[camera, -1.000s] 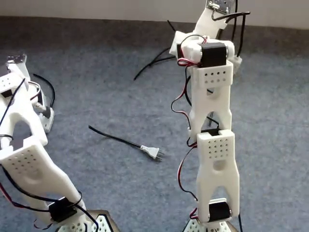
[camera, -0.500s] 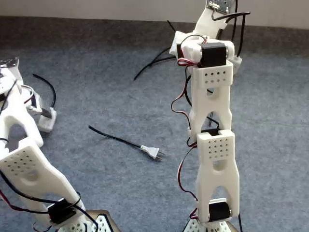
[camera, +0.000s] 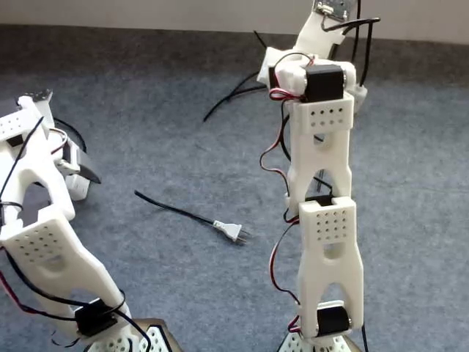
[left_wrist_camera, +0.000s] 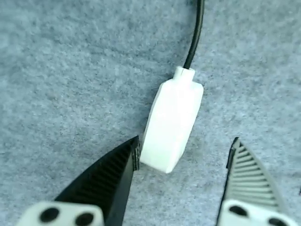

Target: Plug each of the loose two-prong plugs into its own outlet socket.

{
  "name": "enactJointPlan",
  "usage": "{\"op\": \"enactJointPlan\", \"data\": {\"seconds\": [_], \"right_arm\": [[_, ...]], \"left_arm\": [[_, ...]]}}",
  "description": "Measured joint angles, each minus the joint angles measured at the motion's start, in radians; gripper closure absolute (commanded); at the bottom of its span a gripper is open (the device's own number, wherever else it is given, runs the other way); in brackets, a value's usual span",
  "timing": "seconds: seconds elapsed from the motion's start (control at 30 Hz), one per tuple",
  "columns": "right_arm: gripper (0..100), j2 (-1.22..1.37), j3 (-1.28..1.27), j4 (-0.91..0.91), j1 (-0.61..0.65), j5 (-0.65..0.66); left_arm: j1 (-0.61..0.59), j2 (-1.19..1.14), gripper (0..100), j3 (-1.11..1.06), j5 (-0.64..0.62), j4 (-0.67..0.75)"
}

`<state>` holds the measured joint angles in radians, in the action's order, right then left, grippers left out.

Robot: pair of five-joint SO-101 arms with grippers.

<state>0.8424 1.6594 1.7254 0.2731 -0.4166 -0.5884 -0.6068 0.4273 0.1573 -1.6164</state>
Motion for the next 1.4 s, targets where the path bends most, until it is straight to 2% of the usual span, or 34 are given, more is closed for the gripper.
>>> {"op": "enactJointPlan", "data": {"seconds": [0.37,0.7,1.4], "right_arm": [[63.6,0.0,0.0,0.0,0.0,0.0],[63.6,0.0,0.0,0.0,0.0,0.0],[63.6,0.0,0.0,0.0,0.0,0.0]], "left_arm": [[0.005,0.0,69,0.002,0.0,0.0],[0.005,0.005,69,0.127,0.0,-0.063],[0.006,-0.103,70,0.117,0.0,-0.071]]}}
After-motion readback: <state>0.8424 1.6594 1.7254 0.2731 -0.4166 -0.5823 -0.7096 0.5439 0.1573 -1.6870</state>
